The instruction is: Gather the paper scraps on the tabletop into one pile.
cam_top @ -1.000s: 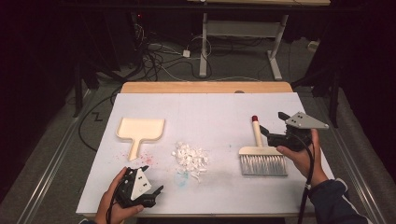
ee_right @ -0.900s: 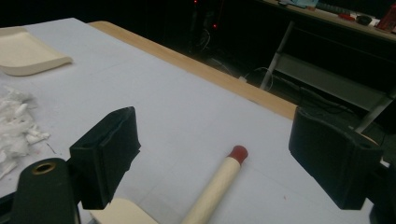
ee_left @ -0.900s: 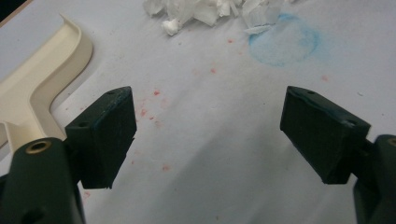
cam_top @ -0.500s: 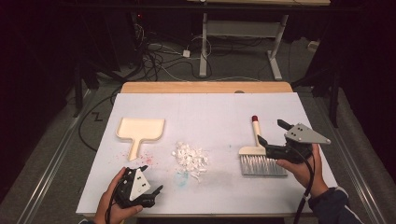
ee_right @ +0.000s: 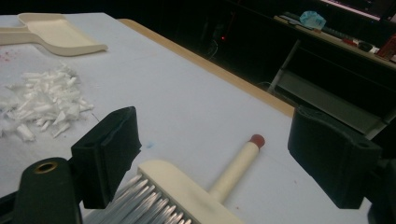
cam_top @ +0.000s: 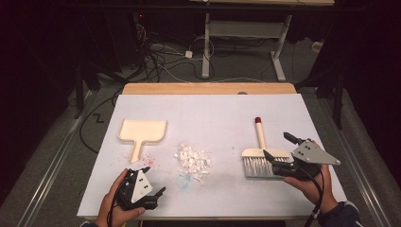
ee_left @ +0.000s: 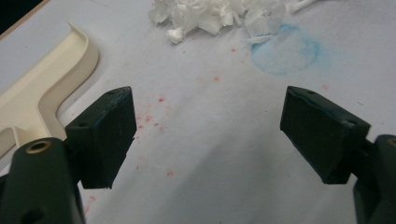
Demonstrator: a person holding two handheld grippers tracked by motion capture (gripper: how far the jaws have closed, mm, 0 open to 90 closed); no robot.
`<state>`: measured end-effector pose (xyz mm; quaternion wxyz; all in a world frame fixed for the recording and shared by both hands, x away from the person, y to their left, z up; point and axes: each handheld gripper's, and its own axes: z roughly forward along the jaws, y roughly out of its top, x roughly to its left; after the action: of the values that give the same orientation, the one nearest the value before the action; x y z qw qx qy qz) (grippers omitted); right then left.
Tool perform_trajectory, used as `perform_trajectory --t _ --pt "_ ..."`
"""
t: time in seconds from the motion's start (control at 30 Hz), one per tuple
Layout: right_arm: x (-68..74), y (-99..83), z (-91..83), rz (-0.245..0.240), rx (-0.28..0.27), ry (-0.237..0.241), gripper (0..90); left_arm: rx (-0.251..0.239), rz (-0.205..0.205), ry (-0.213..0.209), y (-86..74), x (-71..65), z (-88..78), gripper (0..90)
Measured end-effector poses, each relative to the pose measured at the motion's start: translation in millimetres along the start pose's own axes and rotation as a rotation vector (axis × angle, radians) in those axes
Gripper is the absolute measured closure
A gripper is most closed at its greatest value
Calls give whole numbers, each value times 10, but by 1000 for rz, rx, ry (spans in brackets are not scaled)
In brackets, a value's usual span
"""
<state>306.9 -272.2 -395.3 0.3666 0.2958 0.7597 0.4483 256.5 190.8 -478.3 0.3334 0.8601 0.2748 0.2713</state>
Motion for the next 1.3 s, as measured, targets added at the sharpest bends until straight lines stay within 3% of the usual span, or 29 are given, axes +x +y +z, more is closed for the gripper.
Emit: perform_trajectory --t 0.47,0.57,0.8,1.3 --pt "59 -275 -140 -26 40 5 170 -22 -15 8 32 18 13 163" --pt "87 -368 -147 -52 58 -3 168 -27 -9 14 49 16 17 162" --pt "146 -596 -159 -42 96 24 166 -44 -1 27 75 3 17 162" --pt "205 -557 -197 -38 81 10 168 -65 12 47 68 -10 -5 162"
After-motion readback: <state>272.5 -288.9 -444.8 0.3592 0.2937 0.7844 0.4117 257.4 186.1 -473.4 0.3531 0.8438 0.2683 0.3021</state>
